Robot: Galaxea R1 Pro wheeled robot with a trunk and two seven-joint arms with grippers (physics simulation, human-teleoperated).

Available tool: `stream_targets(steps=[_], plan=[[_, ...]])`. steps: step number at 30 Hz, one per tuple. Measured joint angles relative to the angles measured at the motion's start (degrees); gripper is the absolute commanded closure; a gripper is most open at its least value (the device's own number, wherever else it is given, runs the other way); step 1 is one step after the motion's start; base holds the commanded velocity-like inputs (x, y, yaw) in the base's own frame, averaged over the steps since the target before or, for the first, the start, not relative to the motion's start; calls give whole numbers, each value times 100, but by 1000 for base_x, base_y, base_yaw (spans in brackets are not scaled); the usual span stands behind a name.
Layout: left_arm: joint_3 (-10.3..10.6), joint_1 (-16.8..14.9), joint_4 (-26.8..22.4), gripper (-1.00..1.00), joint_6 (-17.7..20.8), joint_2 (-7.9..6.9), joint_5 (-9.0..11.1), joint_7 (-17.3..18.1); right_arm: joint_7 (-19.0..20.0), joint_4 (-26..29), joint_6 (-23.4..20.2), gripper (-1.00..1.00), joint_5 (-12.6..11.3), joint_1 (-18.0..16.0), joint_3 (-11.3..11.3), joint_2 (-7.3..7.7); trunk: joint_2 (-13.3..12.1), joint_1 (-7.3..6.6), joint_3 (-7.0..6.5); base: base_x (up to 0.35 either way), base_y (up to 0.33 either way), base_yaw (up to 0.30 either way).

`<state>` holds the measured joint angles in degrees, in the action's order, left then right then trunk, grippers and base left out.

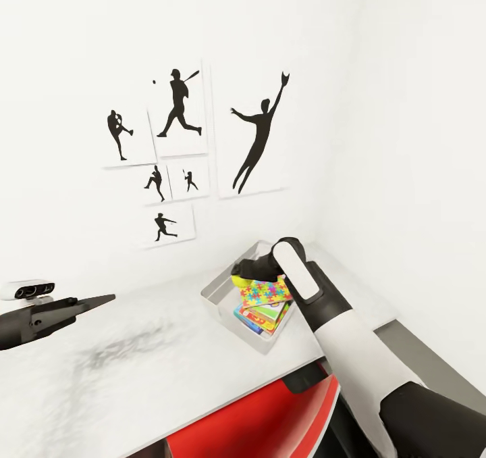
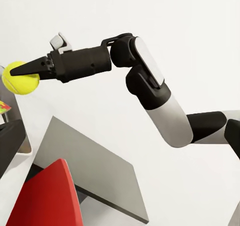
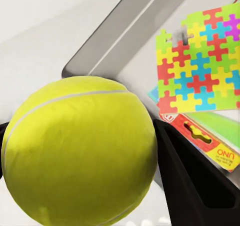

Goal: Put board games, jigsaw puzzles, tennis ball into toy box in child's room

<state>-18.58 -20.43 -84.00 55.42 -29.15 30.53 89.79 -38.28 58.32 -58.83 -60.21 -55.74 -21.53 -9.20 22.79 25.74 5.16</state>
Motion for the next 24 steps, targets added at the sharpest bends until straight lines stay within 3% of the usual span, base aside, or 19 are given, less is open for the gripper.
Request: stream_targets(steps=[8, 14, 20, 24], plan=[[41, -31, -23, -100, 105, 19, 17, 0, -8, 6, -7, 100, -1, 0, -3, -37, -1, 0, 19, 0, 0, 0], [210, -160, -53, -100, 351, 92, 25, 0, -2, 2, -26, 100, 14, 0, -8, -69, -1, 0, 70, 0, 0, 0], [565, -662, -15, -100, 388, 229, 31, 0, 34, 4, -41, 100, 495, 0, 3, -80, -1, 1, 125, 0, 0, 0], [665, -783, 2, -100, 392, 318, 39, -390, 46, 29, -41, 100, 611, 0, 5, -80, 0, 1, 163, 0, 0, 0]])
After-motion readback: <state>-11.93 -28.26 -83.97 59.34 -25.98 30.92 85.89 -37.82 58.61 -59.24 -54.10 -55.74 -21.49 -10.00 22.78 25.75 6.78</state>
